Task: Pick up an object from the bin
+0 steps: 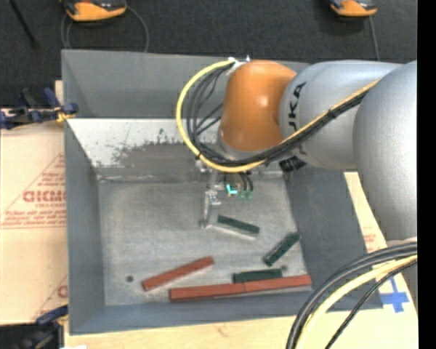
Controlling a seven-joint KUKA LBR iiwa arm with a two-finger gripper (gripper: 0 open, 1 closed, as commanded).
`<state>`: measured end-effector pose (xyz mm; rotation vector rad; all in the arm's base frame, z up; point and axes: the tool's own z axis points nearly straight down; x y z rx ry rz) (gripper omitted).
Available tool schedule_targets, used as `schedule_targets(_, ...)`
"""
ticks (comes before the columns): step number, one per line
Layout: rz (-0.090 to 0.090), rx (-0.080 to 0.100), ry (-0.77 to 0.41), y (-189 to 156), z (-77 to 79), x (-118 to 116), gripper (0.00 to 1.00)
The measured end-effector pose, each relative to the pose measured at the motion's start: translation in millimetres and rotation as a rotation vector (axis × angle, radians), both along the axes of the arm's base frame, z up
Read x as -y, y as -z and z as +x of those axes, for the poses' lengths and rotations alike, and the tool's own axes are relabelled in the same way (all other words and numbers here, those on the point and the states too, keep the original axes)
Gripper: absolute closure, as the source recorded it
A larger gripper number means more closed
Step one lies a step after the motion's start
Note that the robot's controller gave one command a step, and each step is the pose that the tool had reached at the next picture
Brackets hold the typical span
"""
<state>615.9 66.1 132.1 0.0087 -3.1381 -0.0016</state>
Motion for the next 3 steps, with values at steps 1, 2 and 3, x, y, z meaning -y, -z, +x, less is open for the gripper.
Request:
schedule_targets(1,-0.004,0.003,-0.09,65,3.2,80,0.0)
schedule_targets(2,-0.001,0.008,-0.093,61,4.7,75,1.0)
schedule_targets(3,-0.007,0.018,-0.027,-43,11.5,165,1.0)
